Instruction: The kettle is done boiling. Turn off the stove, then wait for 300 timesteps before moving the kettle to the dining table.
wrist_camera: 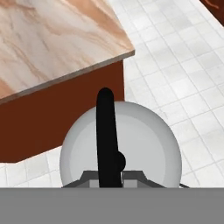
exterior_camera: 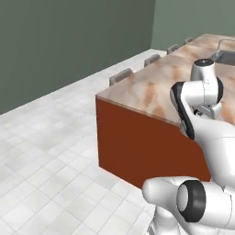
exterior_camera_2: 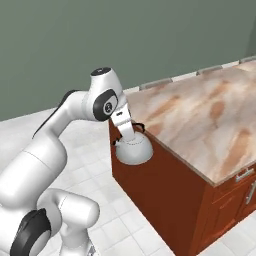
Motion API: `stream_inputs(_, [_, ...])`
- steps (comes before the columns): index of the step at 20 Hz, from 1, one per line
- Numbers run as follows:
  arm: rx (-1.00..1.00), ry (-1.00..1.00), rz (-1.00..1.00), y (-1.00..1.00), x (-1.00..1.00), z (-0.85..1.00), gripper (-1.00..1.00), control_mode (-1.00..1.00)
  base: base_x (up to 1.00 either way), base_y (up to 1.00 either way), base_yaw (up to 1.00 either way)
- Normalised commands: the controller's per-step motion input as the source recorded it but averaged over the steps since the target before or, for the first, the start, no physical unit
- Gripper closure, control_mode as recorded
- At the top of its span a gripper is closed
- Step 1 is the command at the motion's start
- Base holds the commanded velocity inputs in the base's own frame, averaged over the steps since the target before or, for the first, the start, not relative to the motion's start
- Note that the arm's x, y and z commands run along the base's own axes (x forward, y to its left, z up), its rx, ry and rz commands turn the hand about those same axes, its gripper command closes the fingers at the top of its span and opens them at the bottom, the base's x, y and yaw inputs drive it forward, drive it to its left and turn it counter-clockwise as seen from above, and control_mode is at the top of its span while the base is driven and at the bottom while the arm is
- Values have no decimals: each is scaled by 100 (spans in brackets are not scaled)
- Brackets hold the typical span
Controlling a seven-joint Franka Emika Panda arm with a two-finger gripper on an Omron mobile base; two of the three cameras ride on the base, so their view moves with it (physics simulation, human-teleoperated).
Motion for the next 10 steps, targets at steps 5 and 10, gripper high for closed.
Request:
stream_inputs(5, [0, 0, 0, 0, 0, 0, 100, 100, 61, 60, -32])
stream_inputs(10, [0, 0, 0, 0, 0, 0, 100, 100, 50, 63, -34])
